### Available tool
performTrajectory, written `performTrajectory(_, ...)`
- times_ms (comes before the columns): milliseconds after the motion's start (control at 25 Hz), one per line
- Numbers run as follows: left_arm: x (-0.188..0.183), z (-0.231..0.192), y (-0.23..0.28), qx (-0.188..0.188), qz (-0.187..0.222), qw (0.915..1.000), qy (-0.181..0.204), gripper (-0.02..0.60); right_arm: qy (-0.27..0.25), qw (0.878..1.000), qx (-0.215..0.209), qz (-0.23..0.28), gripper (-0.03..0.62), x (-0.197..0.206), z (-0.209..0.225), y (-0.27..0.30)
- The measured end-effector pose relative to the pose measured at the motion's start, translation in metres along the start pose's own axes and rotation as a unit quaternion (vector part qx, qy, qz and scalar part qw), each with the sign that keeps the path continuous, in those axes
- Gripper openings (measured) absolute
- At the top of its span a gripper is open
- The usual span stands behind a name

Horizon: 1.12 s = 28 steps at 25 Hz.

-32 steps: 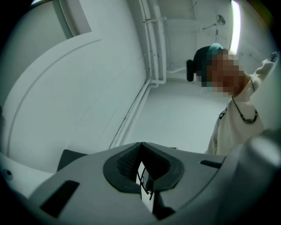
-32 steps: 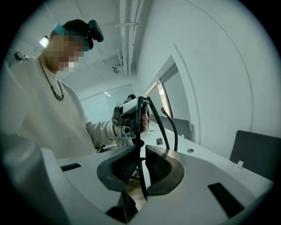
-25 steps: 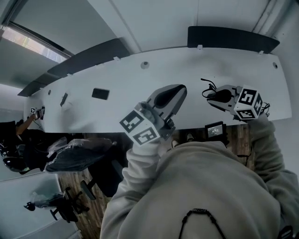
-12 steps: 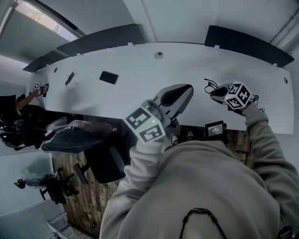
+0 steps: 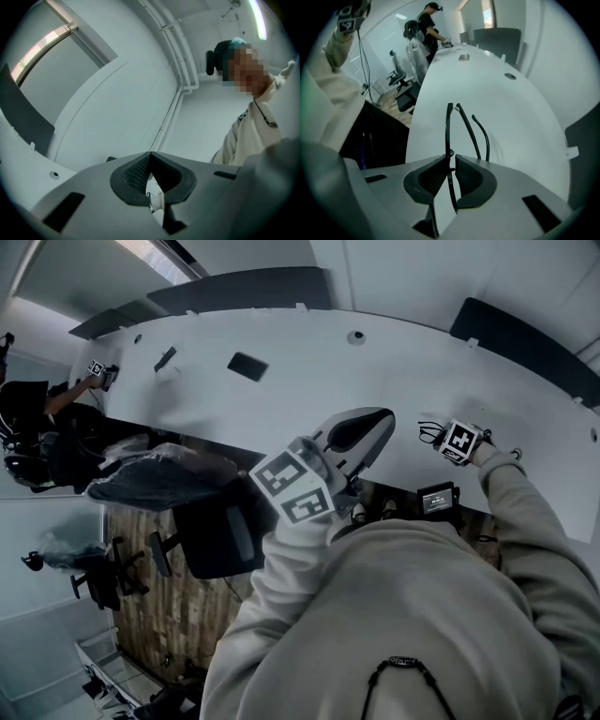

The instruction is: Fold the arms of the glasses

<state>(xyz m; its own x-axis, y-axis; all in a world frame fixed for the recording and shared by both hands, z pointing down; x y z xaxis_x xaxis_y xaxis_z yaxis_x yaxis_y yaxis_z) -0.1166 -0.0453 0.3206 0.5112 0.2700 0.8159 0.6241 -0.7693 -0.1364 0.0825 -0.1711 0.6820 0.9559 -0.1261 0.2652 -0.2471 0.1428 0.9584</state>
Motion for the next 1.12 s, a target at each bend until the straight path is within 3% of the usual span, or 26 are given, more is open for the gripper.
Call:
performTrajectory(80,-0.004,-0.003,-0.008,-0.011,0.005,0.9999,0.0,0.005,-0.02,1.0,-0.008,-0.013,0.066,-0.001,-0.002,0.011)
performTrajectory(280,-0.006,-0.007,-0.023,-0.033,0.008,0.9994,0.0,0.005,-0.014,0.997,-0.079,0.012,0.066,-0.006,-0.017,0.031)
performTrajectory(440,-0.009,-0.007,-0.029,-0.039,0.01,0.9992,-0.001,0.005,-0.022,0.995,-0.1,-0.003,0.066,0.001,-0.02,0.039)
performTrajectory(760,-0.002,-0.002,-0.027,-0.036,-0.003,0.9993,-0.006,0.005,-0.009,0.992,-0.124,-0.018,0.066,0.012,-0.025,0.042)
performTrajectory(920,-0.001,-0.002,-0.03,-0.032,-0.005,0.9994,-0.014,0.005,0.004,0.991,-0.133,-0.006,0.071,0.009,-0.027,0.042)
performTrajectory(1120,0.001,0.002,-0.026,-0.015,-0.002,0.9998,-0.016,0.005,0.028,0.993,-0.111,0.033,0.117,0.009,-0.017,0.023)
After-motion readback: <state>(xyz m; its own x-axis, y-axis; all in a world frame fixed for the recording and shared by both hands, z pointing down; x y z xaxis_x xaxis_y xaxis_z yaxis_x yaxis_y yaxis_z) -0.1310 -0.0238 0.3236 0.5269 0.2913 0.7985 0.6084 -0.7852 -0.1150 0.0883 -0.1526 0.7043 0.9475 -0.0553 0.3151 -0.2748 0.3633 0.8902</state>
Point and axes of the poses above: the fingertips, and each gripper's own axes: y forward along the fingers, z to its right, x out of its underside, the point moved 5 cm from there along -y, backward along the fingers, and after that the axes turned 7 degrees about -y, right-handed, at the moved point
